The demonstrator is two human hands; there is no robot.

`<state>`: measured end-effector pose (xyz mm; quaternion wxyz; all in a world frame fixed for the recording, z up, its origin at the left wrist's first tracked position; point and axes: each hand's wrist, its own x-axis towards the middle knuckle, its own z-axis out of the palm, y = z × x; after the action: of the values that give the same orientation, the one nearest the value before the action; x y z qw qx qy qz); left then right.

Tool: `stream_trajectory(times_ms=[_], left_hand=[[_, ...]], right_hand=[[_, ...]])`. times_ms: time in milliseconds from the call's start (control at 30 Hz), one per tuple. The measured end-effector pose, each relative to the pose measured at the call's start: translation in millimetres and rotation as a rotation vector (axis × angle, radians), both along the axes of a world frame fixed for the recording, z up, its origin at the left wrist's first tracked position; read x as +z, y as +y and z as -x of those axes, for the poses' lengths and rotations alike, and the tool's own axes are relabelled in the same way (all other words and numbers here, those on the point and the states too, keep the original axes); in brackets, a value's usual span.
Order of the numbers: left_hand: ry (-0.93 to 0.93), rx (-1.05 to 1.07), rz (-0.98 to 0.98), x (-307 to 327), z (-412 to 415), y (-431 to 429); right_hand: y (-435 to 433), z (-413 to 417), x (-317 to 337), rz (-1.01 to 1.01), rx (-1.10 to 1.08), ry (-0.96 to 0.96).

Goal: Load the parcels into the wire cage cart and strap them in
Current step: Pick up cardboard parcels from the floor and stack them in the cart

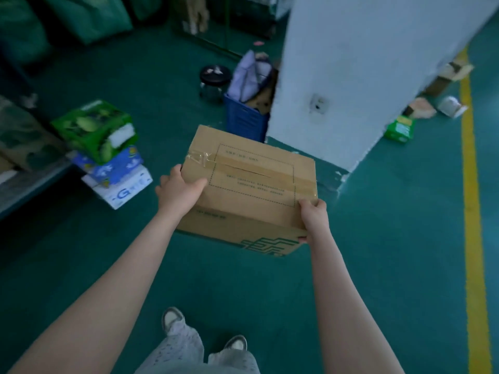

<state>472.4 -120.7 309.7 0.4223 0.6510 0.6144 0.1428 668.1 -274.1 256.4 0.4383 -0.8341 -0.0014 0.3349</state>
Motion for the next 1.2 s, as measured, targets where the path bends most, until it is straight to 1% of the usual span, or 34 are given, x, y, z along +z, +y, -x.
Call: stream_trajectory(times_ms=[200,400,633,900,1033,1200], left_hand=[[0.005,0.263,-0.005,13,89,41],[-0.048,0.495,0.021,18,177,72],[-0.076,0.708,0.013,19,266,108],[-0.099,0.924,0.006,26,368,143],[-0.081,1.032,-0.009,30,414,161],[-0.066,1.149,0.010,30,456,194]], right_hand=[[102,54,16,0.012,0.265,-0.034],[198,124,32,0.017,0.514,-0.098],[291,211,38,0.040,0.714,-0.151],[378,326,41,-0.004,0.906,-0.223],[421,381,37,-0.016,1.024,-0.233],[471,440,40,-0.021,1.112,-0.206]])
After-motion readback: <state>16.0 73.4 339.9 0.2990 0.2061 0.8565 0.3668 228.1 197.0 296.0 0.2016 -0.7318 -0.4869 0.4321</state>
